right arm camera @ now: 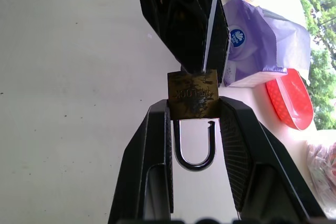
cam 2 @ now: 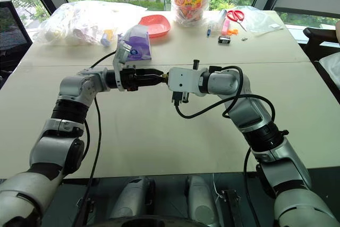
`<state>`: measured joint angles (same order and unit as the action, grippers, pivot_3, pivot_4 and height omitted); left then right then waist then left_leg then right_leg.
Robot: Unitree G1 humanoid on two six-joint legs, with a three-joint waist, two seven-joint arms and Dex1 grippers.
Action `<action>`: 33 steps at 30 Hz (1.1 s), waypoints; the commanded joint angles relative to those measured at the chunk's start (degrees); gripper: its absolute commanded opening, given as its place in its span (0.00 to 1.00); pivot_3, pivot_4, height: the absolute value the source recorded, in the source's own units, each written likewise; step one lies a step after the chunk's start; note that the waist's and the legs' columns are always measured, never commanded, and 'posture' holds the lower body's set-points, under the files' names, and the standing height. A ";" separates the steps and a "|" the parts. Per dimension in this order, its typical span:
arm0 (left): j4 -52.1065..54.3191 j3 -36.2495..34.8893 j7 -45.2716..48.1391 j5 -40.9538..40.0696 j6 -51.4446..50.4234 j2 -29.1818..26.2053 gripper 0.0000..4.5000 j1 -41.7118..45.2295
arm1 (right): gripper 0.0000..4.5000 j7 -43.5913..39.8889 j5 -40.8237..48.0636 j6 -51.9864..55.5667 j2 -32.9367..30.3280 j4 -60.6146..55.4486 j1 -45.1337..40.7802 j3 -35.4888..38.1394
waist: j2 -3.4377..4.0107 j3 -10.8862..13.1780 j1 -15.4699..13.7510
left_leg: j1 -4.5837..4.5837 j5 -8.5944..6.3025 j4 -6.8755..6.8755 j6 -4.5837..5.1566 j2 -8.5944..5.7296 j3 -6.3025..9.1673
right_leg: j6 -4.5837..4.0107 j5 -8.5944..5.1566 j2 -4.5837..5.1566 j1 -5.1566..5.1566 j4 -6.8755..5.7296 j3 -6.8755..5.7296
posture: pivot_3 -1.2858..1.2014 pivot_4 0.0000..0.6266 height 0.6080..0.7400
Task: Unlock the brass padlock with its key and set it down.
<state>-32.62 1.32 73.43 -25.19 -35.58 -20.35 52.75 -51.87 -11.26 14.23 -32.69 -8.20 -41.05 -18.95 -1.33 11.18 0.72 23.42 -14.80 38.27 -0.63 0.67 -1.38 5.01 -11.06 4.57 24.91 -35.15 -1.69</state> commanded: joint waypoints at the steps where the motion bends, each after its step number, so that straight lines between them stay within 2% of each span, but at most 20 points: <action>1: -0.37 -0.07 0.03 0.21 1.15 0.64 0.28 2.13 | 0.15 0.80 -0.06 0.20 0.29 -3.36 -1.05 1.16 | 0.00 0.00 -0.01 | 0.00 0.00 0.00 0.00 0.00 0.00 | 0.00 0.00 0.00 0.00 0.00 0.00 | 0.52 0.24 1.00; 3: -0.49 0.09 0.28 0.45 1.14 0.80 0.08 2.19 | 0.15 0.85 -0.09 0.48 0.34 -3.67 -1.03 1.18 | 0.00 0.00 -0.01 | 0.01 0.00 0.00 0.00 0.00 0.00 | 0.00 0.00 0.00 0.00 0.01 0.00 | 0.52 0.24 1.00; 4: -0.49 0.20 0.46 0.57 1.12 0.81 0.01 2.17 | 0.15 0.88 -0.12 0.55 0.34 -3.76 -1.03 1.16 | 0.00 0.00 -0.01 | 0.01 0.00 0.00 0.00 0.00 0.00 | 0.00 0.00 0.00 0.00 0.01 0.00 | 0.52 0.24 1.00; 11: -0.30 0.46 0.54 1.41 1.33 0.55 0.00 1.93 | 0.15 1.14 0.00 1.14 0.71 -4.22 -1.06 1.28 | 0.00 0.00 0.00 | 0.01 0.00 0.00 0.00 0.00 0.00 | 0.00 0.00 0.00 0.00 0.01 0.00 | 0.52 0.24 1.00; 18: 0.29 -0.42 0.14 1.58 1.67 -0.51 0.00 1.28 | 0.94 2.00 0.32 2.42 -0.74 -4.48 0.59 2.91 | 0.00 0.00 -0.03 | 0.01 0.00 0.00 0.00 0.00 0.01 | 0.00 0.00 0.00 0.00 0.01 0.00 | 0.52 0.24 1.00; 19: 0.64 -0.54 0.23 1.50 1.51 -0.80 0.00 1.05 | 0.98 2.14 0.26 2.84 -1.30 -4.71 1.09 3.34 | 0.00 0.00 -0.06 | 0.01 0.00 0.00 0.00 0.00 0.00 | 0.00 0.00 0.00 0.00 0.01 0.00 | 0.52 0.24 1.00; 21: 1.27 -0.99 0.15 1.26 1.23 -1.60 0.00 0.45 | 0.98 2.41 2.07 6.24 -1.46 -6.07 2.81 5.82 | 0.00 0.00 -0.11 | 0.01 0.00 0.00 0.00 0.00 0.01 | 0.00 0.00 0.01 0.00 0.02 0.00 | 0.52 0.24 1.00; 22: 1.71 -1.18 0.17 1.11 1.17 -2.03 0.00 0.06 | 0.94 3.19 4.13 9.71 -0.38 -7.46 3.63 8.10 | 0.00 0.00 -0.08 | 0.01 0.00 -0.01 0.00 0.00 0.01 | 0.00 0.00 0.02 0.00 0.03 0.00 | 0.52 0.24 1.00; 25: 3.84 0.14 1.01 2.31 3.99 -3.08 0.00 -1.84 | 0.65 4.11 14.45 22.47 5.46 -13.62 4.85 14.50 | 0.00 0.00 0.07 | 0.02 0.00 -0.02 0.00 0.02 0.02 | -0.01 0.00 0.02 0.01 0.01 0.00 | 0.52 0.24 1.00; 27: 4.37 0.51 1.24 2.29 4.34 -3.13 0.00 -2.42 | 0.40 4.26 17.77 26.37 7.05 -15.99 5.46 15.61 | 0.00 0.00 0.00 | 0.00 0.00 -0.03 0.00 0.07 0.01 | -0.03 0.01 -0.01 0.04 -0.03 0.00 | 0.52 0.24 1.00; 30: 4.21 0.30 1.02 1.64 3.63 -2.66 0.00 -2.14 | 0.03 4.34 19.27 29.63 6.34 -18.35 6.44 13.44 | 0.00 0.00 -0.22 | 0.00 0.00 -0.02 0.00 0.07 0.04 | -0.03 0.01 -0.02 0.03 -0.04 -0.02 | 0.52 0.24 1.00; 33: 4.04 0.44 1.27 1.56 3.82 -2.35 0.00 -1.60 | 0.01 5.66 19.68 30.90 5.85 -18.90 6.51 11.66 | 0.00 0.00 -0.19 | 0.01 0.00 0.01 0.00 0.04 0.02 | -0.16 -0.07 0.04 -0.01 0.02 -0.01 | 0.52 0.24 1.00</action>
<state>-30.51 1.86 74.21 -22.97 -32.25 -22.88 49.85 -47.05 7.77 44.89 -26.12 -24.78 -34.03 -7.34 -1.33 11.18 0.53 23.42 -14.80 38.27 -0.63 0.70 -1.38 4.82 -11.15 4.63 24.90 -35.13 -1.69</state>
